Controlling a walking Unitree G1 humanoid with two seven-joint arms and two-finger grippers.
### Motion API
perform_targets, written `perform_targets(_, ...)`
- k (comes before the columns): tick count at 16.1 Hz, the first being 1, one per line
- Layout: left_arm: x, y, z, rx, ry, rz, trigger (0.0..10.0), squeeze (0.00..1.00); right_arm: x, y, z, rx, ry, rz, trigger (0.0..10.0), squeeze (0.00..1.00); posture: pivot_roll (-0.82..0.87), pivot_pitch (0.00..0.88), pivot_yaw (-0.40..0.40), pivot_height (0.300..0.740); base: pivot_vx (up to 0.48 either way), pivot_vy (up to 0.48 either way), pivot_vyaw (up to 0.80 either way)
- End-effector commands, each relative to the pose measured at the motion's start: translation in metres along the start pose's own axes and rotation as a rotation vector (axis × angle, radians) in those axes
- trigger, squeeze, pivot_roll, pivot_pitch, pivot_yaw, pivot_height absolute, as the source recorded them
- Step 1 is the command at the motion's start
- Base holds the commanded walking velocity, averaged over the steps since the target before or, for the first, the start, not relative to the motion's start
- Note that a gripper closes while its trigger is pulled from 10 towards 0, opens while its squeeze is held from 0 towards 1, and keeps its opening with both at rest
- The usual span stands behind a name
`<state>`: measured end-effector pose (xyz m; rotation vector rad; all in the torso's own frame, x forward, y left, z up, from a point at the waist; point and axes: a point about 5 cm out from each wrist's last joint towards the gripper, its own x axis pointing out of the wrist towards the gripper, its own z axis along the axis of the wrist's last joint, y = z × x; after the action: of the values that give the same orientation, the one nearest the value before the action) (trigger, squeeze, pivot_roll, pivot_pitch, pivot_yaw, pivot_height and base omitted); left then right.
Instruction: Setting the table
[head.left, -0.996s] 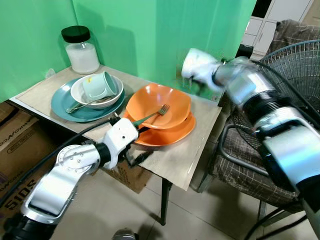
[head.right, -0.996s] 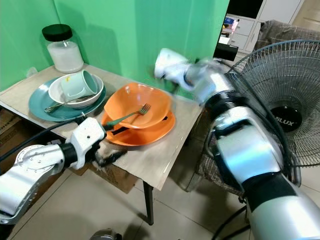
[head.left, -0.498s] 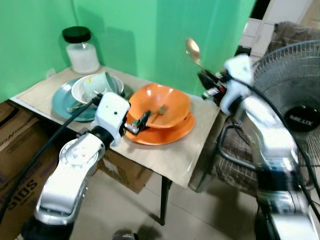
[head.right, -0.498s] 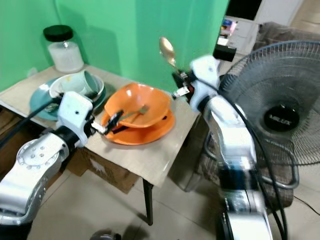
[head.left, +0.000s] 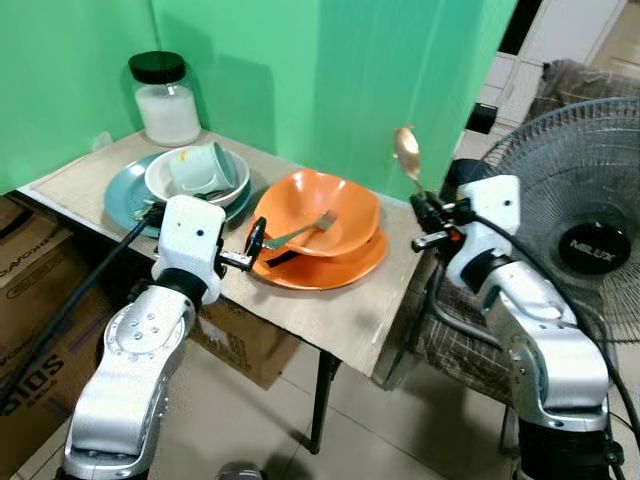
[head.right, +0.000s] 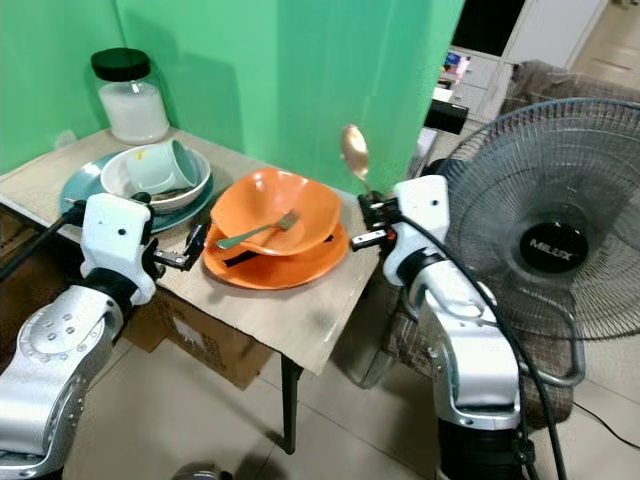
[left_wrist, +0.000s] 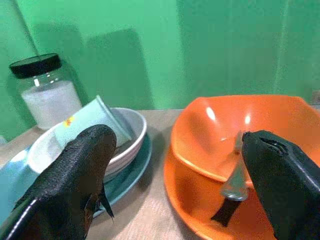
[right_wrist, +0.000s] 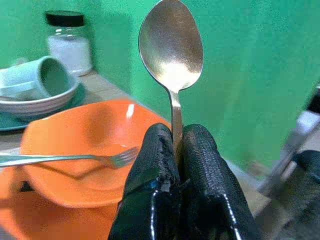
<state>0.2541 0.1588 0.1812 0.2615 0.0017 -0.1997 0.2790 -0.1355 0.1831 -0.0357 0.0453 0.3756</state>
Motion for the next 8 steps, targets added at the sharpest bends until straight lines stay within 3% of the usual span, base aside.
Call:
perform_targets(1,0.001,0.003,0.004,0.048,-0.018,0.050,10.0,0.00,-0.004,0.004,0.007,-0.018,-0.050,0.002,10.0,0.00,0.20,0.000,-0.080,0.740,0.000,0.000,0.00)
perform_targets(3,0.003,0.012,0.003,0.018,-0.021,0.143,10.0,0.00,-0.006,0.006,0.003,0.035,-0.088,-0.040,10.0,0.00,0.18,0.000,-0.071,0.740,0.000,0.000,0.00)
perform_targets(4,0.003,0.013,0.003,0.009,-0.025,0.150,10.0,0.00,-0.009,0.005,0.000,0.019,-0.066,-0.064,10.0,0.00,0.17,0.000,-0.064,0.740,0.000,0.000,0.00)
perform_targets(8,0.004,0.003,0.000,0.065,-0.023,0.114,10.0,0.00,-0.020,-0.008,-0.010,0.027,-0.054,-0.208,10.0,0.00,0.17,0.000,-0.046,0.740,0.000,0.000,-0.77)
